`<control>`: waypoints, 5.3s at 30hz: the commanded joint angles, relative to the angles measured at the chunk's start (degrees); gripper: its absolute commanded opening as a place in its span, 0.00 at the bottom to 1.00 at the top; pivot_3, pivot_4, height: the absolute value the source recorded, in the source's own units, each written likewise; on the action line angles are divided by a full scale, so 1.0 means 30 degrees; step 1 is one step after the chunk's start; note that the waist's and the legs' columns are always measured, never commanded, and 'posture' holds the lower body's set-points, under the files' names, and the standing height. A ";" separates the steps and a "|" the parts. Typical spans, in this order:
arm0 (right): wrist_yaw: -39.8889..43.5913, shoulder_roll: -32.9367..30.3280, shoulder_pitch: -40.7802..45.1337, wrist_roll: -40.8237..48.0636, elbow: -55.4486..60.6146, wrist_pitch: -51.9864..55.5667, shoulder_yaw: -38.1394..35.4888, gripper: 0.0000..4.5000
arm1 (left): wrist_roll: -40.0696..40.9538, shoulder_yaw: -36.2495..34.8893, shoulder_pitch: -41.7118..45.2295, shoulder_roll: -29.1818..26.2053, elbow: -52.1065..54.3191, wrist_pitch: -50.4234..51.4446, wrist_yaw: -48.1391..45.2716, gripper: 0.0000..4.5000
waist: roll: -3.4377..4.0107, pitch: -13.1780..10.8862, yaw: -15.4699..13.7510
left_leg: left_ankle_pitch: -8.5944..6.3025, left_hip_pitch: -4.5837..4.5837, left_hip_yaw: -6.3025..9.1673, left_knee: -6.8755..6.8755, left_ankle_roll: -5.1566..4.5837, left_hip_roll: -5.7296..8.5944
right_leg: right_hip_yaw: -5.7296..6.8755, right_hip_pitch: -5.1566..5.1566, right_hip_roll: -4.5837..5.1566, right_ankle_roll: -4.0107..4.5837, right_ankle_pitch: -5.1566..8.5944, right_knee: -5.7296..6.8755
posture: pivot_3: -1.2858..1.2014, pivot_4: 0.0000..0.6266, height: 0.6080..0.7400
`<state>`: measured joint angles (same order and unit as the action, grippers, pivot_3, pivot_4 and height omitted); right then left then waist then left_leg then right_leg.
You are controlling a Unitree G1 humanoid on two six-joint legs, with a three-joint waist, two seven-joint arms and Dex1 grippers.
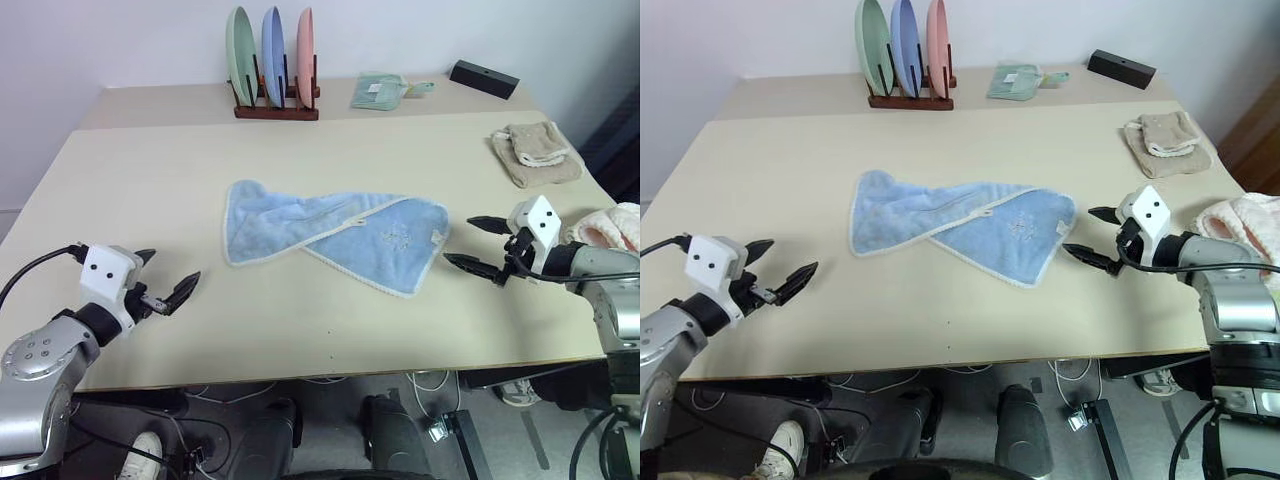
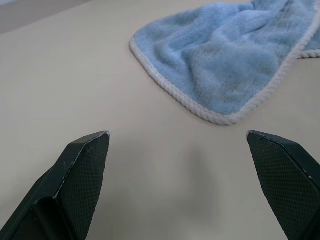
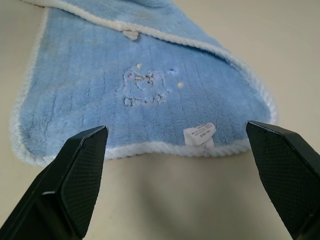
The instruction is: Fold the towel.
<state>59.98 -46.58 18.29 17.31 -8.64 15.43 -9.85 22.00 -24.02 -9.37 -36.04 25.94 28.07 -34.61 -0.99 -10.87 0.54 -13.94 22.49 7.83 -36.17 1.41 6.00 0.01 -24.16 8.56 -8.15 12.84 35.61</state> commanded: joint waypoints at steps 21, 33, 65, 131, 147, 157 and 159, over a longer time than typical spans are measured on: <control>-0.2498 0.1975 -0.1342 0.0453 0.3843 0.0532 0.0164 1.00 | -0.0544 0.4567 0.2262 -0.0281 0.1056 -0.0215 -0.0199 0.99 | 0.0003 0.0000 0.0016 | -0.0001 -0.0002 0.0004 0.0003 -0.0003 0.0001 | 0.0001 0.0009 -0.0004 -0.0001 -0.0002 -0.0013 | 0.52 0.24 0.98; -0.3951 0.2689 -0.1391 0.1141 0.6327 0.2329 0.0586 1.00 | -0.6090 0.9619 0.6133 -0.1900 -0.2816 -0.2247 -0.0368 0.99 | 0.0005 0.0000 -0.0123 | 0.0001 -0.0003 -0.0001 -0.0006 -0.0002 0.0009 | 0.0003 0.0019 -0.0006 -0.0001 -0.0001 -0.0017 | 0.52 0.24 0.98; -0.6575 0.2031 0.2913 -0.3951 0.2120 0.0102 0.3839 1.00 | -0.4806 0.6012 0.4943 -0.2344 -0.5272 -0.5381 -0.2644 0.00 | 0.0061 0.0033 0.0218 | 0.0001 -0.0023 0.0008 0.0009 -0.0008 0.0003 | 0.0005 0.0010 -0.0008 -0.0010 -0.0006 -0.0008 | 0.52 0.24 0.98; 0.4529 -0.7245 -0.1004 0.1381 0.6549 0.0979 0.0581 0.01 | 0.1307 -0.3521 -0.2999 -0.6787 0.0297 0.0871 -0.7879 0.00 | 0.0115 -0.0055 0.0007 | -0.0126 0.0050 -0.0132 -0.0278 -0.0059 -0.0076 | 0.0038 -0.0074 -0.0009 0.0091 0.0036 0.0146 | 0.52 0.24 0.98; 0.0747 -0.1894 0.5556 -0.5422 -0.2405 -0.4196 0.6128 0.01 | -0.4043 0.5093 0.7185 -0.4758 -1.0350 -0.4932 -0.4800 0.00 | 0.0102 -0.0052 0.0059 | -0.0137 0.0041 -0.0168 -0.0264 -0.0065 -0.0040 | 0.0037 -0.0105 0.0007 0.0021 -0.0030 0.0148 | 0.52 0.24 0.98; -0.0546 -0.0924 0.6007 -0.5585 -0.3525 -0.3945 0.5606 0.28 | -0.3961 0.5692 0.8108 -0.4456 -1.1983 -0.3850 -0.4803 0.29 | 0.0103 -0.0052 0.0129 | -0.0137 0.0032 -0.0158 -0.0263 -0.0065 -0.0041 | 0.0034 -0.0107 -0.0002 0.0020 -0.0031 0.0163 | 0.52 0.24 0.98; -0.0922 -0.0953 0.5999 -0.5770 -0.3626 -0.4167 0.5426 0.51 | -0.4316 0.5595 0.8219 -0.4428 -1.2341 -0.4240 -0.4198 0.51 | 0.0103 -0.0052 0.0105 | -0.0137 0.0032 -0.0157 -0.0266 -0.0065 -0.0037 | 0.0035 -0.0106 0.0000 0.0019 -0.0031 0.0162 | 0.52 0.24 0.98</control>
<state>58.37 -48.51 34.88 0.19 -20.05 3.52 8.62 10.30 -5.55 14.36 -48.80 -10.69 16.43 -48.49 -0.69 -11.02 0.85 -14.35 22.57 7.37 -36.97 1.21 5.90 0.11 -24.46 8.56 -8.09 12.75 36.09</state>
